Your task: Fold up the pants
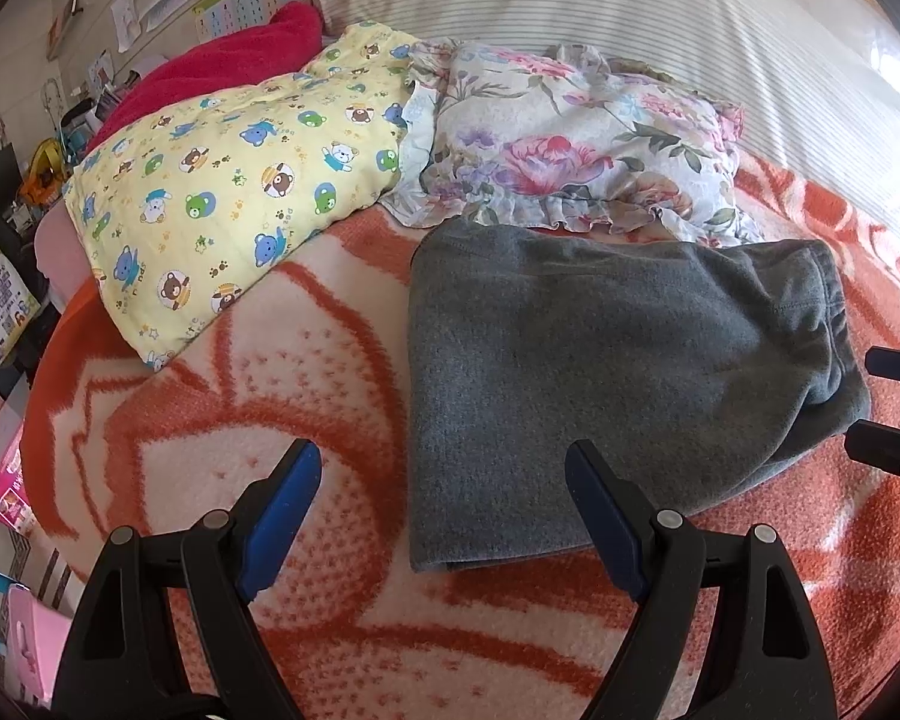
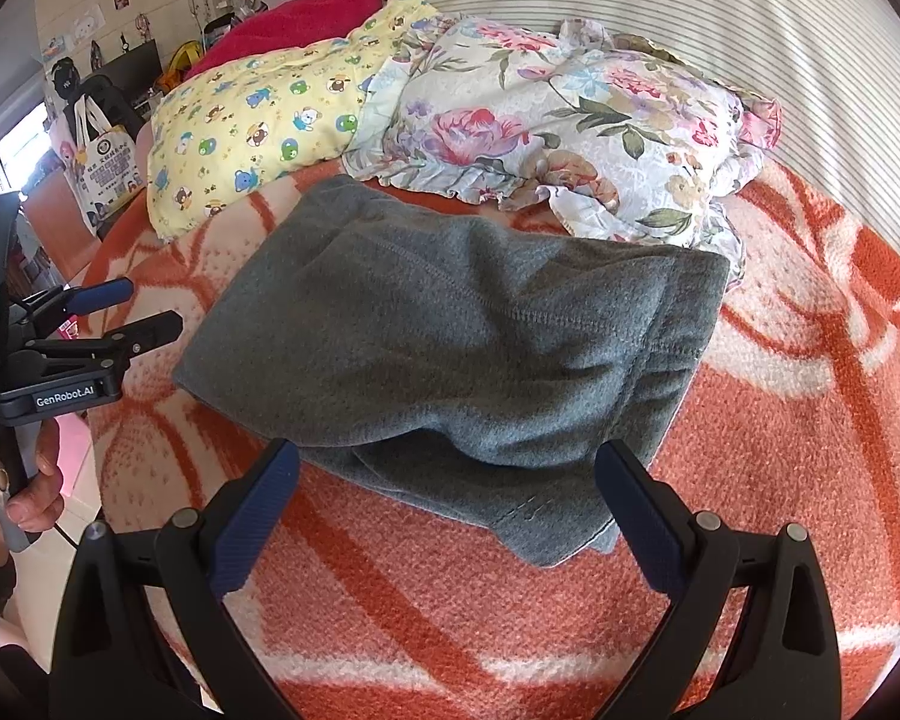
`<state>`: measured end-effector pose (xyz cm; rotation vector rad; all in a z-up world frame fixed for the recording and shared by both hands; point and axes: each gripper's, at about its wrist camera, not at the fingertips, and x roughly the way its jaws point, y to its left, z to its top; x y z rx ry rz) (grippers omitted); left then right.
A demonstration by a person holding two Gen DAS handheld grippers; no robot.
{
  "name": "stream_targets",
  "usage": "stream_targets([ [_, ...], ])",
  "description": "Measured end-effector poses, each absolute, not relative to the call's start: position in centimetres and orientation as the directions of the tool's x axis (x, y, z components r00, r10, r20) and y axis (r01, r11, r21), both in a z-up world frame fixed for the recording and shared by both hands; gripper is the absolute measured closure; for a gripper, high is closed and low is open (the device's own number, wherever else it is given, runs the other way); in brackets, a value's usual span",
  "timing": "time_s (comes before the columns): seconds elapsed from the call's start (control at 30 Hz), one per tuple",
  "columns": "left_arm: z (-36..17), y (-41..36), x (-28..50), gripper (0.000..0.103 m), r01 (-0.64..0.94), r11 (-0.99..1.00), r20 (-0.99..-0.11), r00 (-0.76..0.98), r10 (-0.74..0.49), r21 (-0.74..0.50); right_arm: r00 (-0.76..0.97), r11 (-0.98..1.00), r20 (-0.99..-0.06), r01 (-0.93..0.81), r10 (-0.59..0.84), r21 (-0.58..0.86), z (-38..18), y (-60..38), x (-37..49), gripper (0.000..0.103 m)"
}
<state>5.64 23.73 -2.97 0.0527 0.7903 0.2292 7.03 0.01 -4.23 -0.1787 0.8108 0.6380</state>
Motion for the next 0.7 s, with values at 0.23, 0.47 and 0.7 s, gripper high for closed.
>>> stream_targets([
  [0.23,-3.04,23.70,5.80,0.019,-0.182,0.974,-0.698,0.681,0.223,0.134,0.515,0.800,-0.723,-0.593,0.461,0.088,-4.28,-0.05,7.09,0.004],
  [0.47,-3.09,23.63,6.07,0.019,-0.179,0.974,-0.698,0.680,0.224,0.138,0.514,0.801,-0.723,-0.592,0.461,0.090,-4.24,-0.07,7.17,0.004],
  [0.7,-3.01,23.44,6.28,0.019,-0.176,0.974,-0.696,0.681,0.227,0.145,0.515,0.801,-0.719,-0.591,0.467,0.096,-4.15,-0.23,7.27,0.004],
])
